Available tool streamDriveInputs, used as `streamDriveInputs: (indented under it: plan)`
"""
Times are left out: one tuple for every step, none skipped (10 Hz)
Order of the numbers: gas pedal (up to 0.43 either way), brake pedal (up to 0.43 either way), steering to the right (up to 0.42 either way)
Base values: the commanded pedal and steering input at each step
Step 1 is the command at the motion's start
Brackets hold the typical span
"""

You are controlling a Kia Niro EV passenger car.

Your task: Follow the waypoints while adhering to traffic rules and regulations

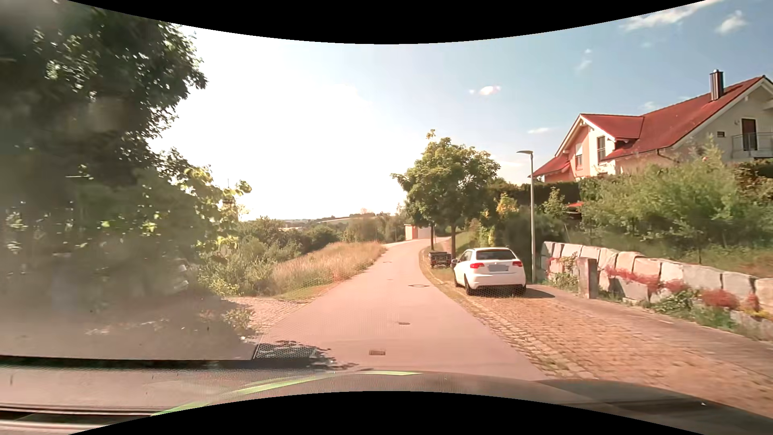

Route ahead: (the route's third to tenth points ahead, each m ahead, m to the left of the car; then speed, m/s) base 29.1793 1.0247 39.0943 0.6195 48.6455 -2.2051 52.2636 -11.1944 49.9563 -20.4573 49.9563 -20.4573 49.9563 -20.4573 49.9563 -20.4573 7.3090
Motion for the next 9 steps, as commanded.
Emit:
streamDriveInputs:
  plan:
    - [0.0,0.0,0.001]
    - [0.0,0.0,0.002]
    - [0.0,0.0,0.002]
    - [0.0,0.0,0.002]
    - [0.0,0.0,0.002]
    - [0.0,0.0,0.003]
    - [0.0,0.0,0.003]
    - [0.0,0.0,0.005]
    - [0.0,0.0,0.009]
